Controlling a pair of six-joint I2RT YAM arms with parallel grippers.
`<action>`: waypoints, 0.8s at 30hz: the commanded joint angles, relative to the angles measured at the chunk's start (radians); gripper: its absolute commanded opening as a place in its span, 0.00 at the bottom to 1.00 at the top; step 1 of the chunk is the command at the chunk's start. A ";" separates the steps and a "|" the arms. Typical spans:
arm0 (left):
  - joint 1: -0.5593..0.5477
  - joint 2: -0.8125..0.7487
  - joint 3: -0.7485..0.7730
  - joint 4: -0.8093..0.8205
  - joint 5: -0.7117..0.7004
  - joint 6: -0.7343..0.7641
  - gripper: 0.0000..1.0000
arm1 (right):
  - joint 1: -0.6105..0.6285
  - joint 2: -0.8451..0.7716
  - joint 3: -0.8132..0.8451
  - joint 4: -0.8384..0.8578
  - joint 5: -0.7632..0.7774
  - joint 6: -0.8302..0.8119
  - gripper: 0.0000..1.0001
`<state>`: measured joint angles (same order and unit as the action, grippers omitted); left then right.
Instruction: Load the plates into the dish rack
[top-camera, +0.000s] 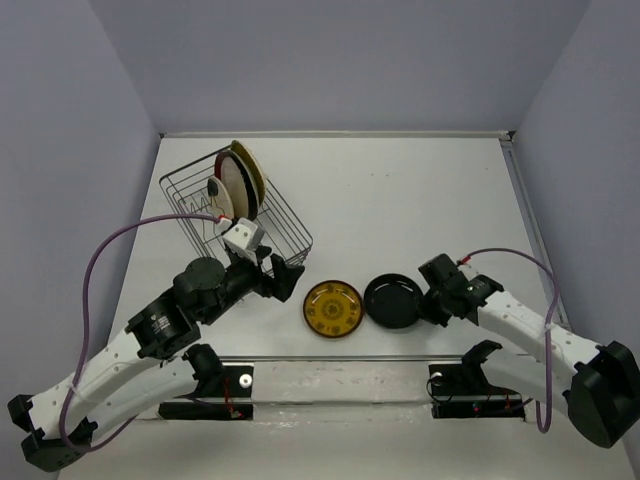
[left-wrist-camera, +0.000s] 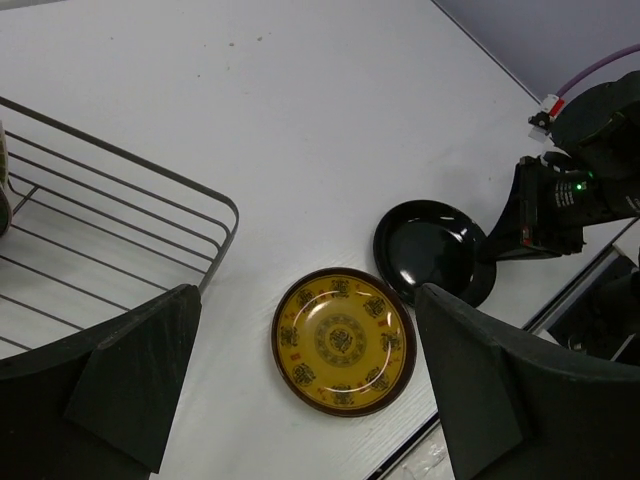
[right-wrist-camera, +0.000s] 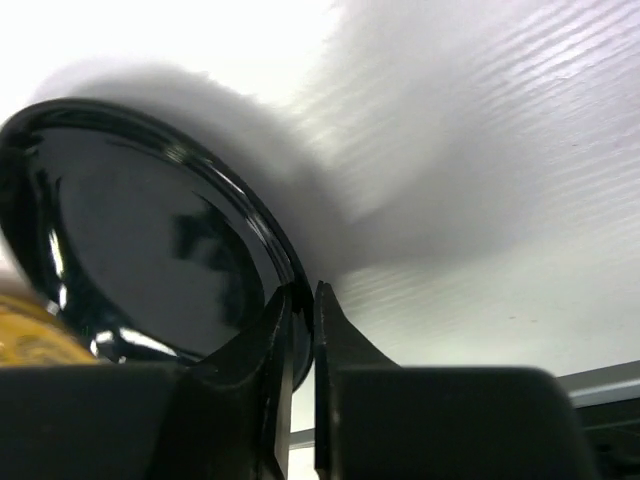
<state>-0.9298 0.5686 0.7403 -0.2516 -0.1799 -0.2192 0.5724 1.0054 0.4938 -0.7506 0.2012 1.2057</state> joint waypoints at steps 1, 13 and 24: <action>0.008 -0.013 -0.010 0.041 0.031 -0.006 0.99 | -0.006 -0.053 0.015 -0.047 0.089 0.064 0.07; 0.109 0.131 0.018 0.078 0.301 -0.069 0.99 | -0.006 -0.160 0.291 -0.191 0.260 -0.148 0.07; 0.201 0.206 0.008 0.130 0.272 -0.175 0.99 | 0.049 -0.082 0.459 0.270 0.066 -0.552 0.07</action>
<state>-0.7376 0.7761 0.7391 -0.1913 0.1005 -0.3382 0.5877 0.8776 0.8883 -0.7395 0.3580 0.8257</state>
